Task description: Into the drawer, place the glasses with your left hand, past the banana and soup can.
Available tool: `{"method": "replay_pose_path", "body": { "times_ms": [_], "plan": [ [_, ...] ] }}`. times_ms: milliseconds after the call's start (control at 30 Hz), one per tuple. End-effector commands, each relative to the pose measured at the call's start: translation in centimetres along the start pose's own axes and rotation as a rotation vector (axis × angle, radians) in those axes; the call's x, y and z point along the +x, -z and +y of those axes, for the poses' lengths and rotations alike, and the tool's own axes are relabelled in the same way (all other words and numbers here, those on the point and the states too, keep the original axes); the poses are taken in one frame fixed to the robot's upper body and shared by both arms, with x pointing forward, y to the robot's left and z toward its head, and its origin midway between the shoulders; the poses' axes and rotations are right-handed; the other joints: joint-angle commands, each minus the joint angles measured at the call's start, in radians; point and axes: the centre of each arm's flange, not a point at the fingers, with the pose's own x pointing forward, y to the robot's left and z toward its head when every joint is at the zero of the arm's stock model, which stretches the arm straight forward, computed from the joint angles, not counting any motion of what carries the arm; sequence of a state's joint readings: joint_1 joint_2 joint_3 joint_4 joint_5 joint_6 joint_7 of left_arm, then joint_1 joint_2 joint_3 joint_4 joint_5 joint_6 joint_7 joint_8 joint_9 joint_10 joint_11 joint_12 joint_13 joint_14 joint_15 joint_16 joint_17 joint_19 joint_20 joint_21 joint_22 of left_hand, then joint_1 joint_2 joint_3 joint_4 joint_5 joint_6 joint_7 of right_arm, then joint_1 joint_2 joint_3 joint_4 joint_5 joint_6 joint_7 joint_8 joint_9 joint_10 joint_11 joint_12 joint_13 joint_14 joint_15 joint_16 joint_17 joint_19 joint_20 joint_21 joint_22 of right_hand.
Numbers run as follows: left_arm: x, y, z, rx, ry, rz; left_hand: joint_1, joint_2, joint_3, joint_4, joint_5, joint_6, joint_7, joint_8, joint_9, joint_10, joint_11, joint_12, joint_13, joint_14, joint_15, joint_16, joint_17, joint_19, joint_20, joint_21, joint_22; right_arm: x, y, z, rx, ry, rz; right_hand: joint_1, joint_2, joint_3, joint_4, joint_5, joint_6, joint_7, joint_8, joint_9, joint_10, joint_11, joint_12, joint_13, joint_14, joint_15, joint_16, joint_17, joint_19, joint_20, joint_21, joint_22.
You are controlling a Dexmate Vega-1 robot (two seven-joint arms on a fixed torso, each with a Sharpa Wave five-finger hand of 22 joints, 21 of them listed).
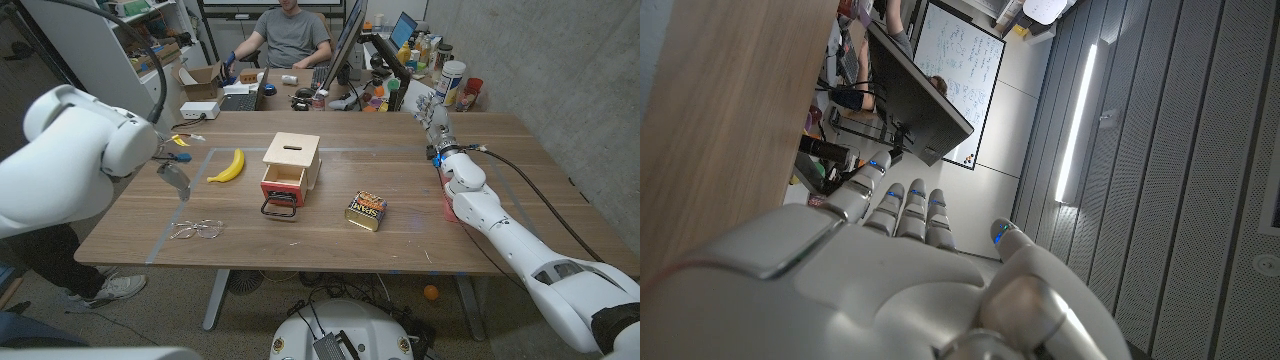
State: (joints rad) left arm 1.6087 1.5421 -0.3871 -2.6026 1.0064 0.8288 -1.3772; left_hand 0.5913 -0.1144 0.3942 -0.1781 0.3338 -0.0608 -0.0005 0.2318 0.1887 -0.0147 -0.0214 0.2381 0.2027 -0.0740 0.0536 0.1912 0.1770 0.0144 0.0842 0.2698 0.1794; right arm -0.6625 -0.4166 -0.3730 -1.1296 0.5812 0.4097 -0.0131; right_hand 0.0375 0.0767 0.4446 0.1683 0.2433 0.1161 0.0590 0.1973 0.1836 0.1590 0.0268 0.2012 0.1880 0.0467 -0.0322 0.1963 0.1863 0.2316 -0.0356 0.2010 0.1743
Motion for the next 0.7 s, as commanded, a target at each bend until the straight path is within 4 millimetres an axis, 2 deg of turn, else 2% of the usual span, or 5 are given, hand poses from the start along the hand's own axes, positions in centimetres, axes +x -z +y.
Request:
{"method": "replay_pose_path", "body": {
  "times_ms": [33, 500, 700],
  "plan": [
    [2.4, -0.7, -2.1, 0.063, 0.013, 0.075, 0.021, 0.002, 0.001, 0.007, 0.010, -0.005, -0.006, -0.005, 0.002, -0.010, -0.005, -0.003, 0.001, -0.005, -0.006, -0.006, 0.000, 0.005, -0.002, -0.002, 0.003, -0.3, -0.2, -0.3, -0.003, 0.009, -0.006, -0.006, 0.074, 0.007, -0.003, -0.002, 0.007, -0.002, -0.002, 0.002, 0.010, 0.002, -0.003, 0.003, 0.008, -0.001, -0.002, 0.000, 0.008, -0.028, 0.005, 0.002],
    [4.5, -0.9, -3.9, 0.098, 0.001, 0.147, 0.052, 0.008, -0.002, 0.014, 0.013, -0.003, -0.012, -0.010, 0.002, -0.015, -0.013, -0.006, 0.002, -0.009, -0.018, -0.007, 0.000, 0.007, -0.008, -0.009, 0.004, 0.1, 0.2, 0.4, -0.004, -0.010, -0.005, -0.006, 0.073, 0.008, -0.004, -0.002, 0.008, -0.003, -0.002, 0.002, 0.011, 0.001, -0.003, 0.003, 0.009, -0.002, -0.002, 0.000, 0.009, -0.029, 0.004, 0.002],
    [6.3, -1.3, -5.2, 0.057, -0.010, 0.102, 0.052, 0.008, -0.010, 0.022, 0.011, -0.003, -0.010, -0.014, 0.002, -0.016, -0.013, -0.007, 0.002, -0.011, -0.021, -0.007, 0.000, 0.012, -0.005, -0.010, 0.005, 0.2, 0.2, 0.6, -0.010, -0.013, -0.001, -0.006, 0.072, 0.008, -0.004, -0.002, 0.008, -0.003, -0.002, 0.002, 0.011, 0.000, -0.003, 0.003, 0.009, -0.002, -0.003, 0.000, 0.009, -0.029, 0.004, 0.002]
  ]
}}
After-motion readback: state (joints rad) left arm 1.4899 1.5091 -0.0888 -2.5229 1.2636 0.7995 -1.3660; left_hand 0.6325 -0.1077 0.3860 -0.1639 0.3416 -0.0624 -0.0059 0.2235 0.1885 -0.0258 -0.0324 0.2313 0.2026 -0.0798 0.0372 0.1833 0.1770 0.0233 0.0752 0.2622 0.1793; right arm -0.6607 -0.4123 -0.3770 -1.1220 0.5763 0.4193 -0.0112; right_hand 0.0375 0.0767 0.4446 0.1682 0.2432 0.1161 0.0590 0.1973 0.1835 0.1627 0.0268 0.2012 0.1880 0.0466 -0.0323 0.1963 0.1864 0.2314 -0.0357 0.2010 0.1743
